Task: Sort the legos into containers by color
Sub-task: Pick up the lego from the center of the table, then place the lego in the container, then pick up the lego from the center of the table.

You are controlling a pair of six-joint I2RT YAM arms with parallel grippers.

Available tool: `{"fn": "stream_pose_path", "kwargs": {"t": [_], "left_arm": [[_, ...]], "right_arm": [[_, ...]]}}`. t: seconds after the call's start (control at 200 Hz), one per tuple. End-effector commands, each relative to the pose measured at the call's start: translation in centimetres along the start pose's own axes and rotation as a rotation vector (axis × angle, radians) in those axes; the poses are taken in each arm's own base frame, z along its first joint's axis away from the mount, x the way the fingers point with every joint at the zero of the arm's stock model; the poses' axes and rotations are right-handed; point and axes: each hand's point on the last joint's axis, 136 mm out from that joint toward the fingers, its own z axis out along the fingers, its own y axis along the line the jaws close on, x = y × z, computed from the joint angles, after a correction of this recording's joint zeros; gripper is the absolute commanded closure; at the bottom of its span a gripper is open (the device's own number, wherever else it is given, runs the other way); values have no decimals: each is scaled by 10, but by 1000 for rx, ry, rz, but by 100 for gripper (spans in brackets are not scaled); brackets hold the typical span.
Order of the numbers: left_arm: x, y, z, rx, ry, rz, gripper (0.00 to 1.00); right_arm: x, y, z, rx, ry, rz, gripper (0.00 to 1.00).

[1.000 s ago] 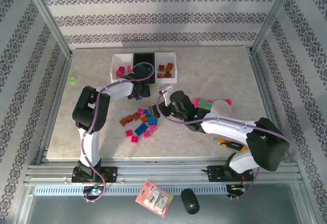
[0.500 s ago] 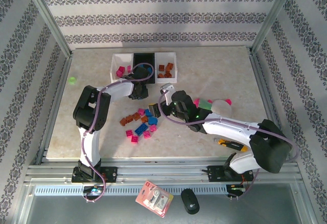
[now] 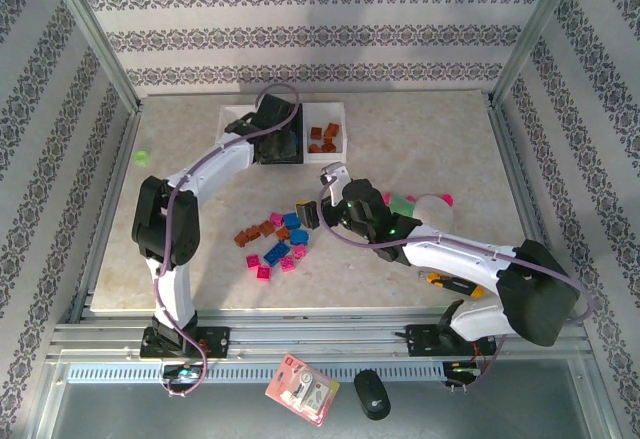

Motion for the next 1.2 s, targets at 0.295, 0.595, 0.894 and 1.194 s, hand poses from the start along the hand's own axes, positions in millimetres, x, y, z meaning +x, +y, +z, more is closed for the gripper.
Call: {"fn": "stream_pose_path", "kwargs": {"t": [0.295, 0.595, 0.894, 1.194], "left_arm": [[-43, 7, 69, -83, 84, 86, 65], [-61, -4, 45, -47, 55, 81, 33], [-58, 10, -32, -34, -46, 62, 6], [8, 58, -87, -61, -89, -12, 1]], "right_arm": [[-5, -9, -6, 30, -31, 25, 7], [-1, -11, 4, 30, 43, -37, 3], [15, 11, 22, -92, 169, -182, 4], [49, 3, 43, -14, 420, -88, 7]]}}
